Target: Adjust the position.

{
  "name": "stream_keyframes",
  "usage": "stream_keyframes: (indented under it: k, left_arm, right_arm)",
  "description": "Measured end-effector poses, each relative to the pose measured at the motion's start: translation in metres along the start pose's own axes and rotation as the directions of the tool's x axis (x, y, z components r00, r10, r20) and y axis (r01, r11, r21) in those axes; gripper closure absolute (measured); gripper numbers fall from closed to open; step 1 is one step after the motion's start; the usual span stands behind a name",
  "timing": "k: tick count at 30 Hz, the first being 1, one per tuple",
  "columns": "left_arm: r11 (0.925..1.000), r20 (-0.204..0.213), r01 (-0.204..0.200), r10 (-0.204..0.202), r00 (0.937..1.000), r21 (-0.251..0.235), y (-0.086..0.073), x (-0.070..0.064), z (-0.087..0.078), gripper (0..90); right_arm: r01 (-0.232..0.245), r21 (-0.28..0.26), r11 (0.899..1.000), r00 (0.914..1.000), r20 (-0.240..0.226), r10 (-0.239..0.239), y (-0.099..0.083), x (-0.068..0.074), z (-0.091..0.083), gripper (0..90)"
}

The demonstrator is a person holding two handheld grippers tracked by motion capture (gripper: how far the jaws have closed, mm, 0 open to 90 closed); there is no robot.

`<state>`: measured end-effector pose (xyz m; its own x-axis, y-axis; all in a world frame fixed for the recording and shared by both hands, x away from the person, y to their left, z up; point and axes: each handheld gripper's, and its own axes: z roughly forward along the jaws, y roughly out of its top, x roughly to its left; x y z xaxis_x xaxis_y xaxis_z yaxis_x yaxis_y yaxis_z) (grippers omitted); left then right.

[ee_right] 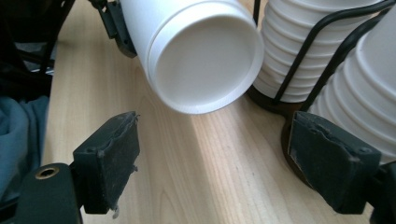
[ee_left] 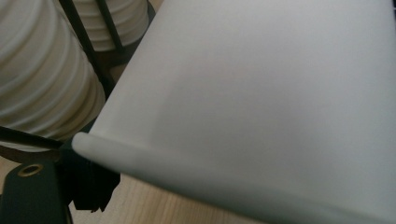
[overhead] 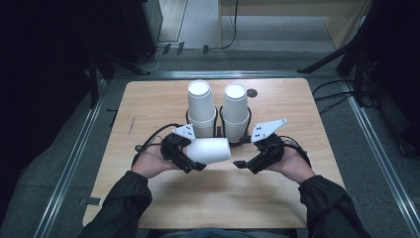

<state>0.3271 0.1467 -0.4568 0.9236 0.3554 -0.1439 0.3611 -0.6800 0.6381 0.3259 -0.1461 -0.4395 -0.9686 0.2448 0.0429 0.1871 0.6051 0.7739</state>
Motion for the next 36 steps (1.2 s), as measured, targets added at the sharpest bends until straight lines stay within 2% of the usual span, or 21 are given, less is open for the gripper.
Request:
stream_keyframes:
  k: [4,7,16,24,29,36]
  left_arm:
    - [0.9997,-0.007,0.0,0.0,1.0,0.024,0.002,-0.001,0.005,9.5]
    - [0.9982,-0.008,-0.015,0.015,0.9999,0.058,0.005,-0.003,0.011,9.5]
    - [0.9913,0.004,-0.028,0.028,0.9996,0.128,0.011,-0.009,0.029,9.5]
    - [0.9881,0.024,-0.052,0.049,0.9985,0.145,0.015,-0.016,0.038,9.5]
    - [0.9826,0.018,-0.065,0.063,0.9979,0.174,0.018,-0.019,0.043,9.4]
    - [0.9813,0.022,-0.074,0.071,0.9972,0.178,0.021,-0.023,0.046,9.4]
  right_arm:
    - [0.003,-0.003,1.0,1.0,0.004,-0.003,0.0,0.0,0.0,16.8]
    - [0.011,0.003,1.0,0.9999,0.006,-0.011,0.0,0.001,0.001,16.9]
    - [0.038,0.025,0.999,0.999,-0.024,-0.037,0.003,0.005,0.01,16.9]
    - [0.059,0.052,0.997,0.9969,-0.056,-0.056,0.005,0.011,0.02,16.8]
    - [0.091,0.098,0.991,0.9942,-0.066,-0.085,0.006,0.016,0.031,16.5]
    - [0.116,0.155,0.981,0.9921,-0.064,-0.108,0.007,0.021,0.043,16.1]
